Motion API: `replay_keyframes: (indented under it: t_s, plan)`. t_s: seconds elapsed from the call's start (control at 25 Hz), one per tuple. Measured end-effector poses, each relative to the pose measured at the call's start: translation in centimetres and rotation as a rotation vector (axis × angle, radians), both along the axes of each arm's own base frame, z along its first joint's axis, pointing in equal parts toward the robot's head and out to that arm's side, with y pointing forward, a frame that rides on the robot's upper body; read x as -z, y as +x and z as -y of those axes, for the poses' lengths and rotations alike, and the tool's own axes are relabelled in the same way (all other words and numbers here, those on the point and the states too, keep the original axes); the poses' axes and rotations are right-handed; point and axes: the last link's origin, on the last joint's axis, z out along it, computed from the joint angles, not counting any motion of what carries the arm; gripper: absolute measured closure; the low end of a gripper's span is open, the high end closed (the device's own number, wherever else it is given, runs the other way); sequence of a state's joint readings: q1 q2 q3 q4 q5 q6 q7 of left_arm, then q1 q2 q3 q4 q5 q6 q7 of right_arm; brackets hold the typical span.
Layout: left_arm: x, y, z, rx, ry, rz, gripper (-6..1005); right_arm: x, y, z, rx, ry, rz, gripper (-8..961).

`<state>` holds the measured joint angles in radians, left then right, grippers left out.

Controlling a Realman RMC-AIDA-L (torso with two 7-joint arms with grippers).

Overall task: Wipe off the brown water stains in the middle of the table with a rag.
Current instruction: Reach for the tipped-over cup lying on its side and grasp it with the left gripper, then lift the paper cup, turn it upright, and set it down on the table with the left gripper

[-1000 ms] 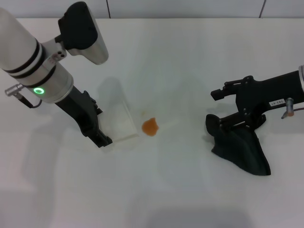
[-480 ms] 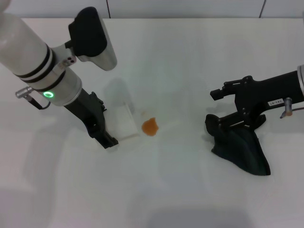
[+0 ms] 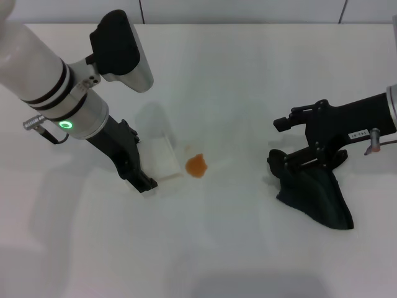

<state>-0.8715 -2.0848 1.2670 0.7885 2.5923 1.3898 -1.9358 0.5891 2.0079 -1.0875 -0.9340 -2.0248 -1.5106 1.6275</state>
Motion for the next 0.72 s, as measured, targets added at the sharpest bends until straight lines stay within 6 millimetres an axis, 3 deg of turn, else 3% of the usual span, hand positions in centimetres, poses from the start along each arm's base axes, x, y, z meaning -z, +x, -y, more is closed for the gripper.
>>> replay_keyframes:
  t_s: [0.2, 0.52, 0.72]
  plan:
    - [0.0, -0.1, 0.0, 0.002, 0.005, 0.004, 111, 0.0, 0.0, -0.1, 0.000, 0.006, 0.001, 100]
    - [-0.1, -0.4, 0.0, 0.008, 0.015, 0.009, 278, 0.0, 0.0, -0.2, 0.000, 0.007, 0.001, 99]
    - [-1.3, -0.2, -0.2, 0.045, 0.088, 0.088, 300, 0.0, -0.1, -0.2, 0.000, 0.010, 0.002, 99]
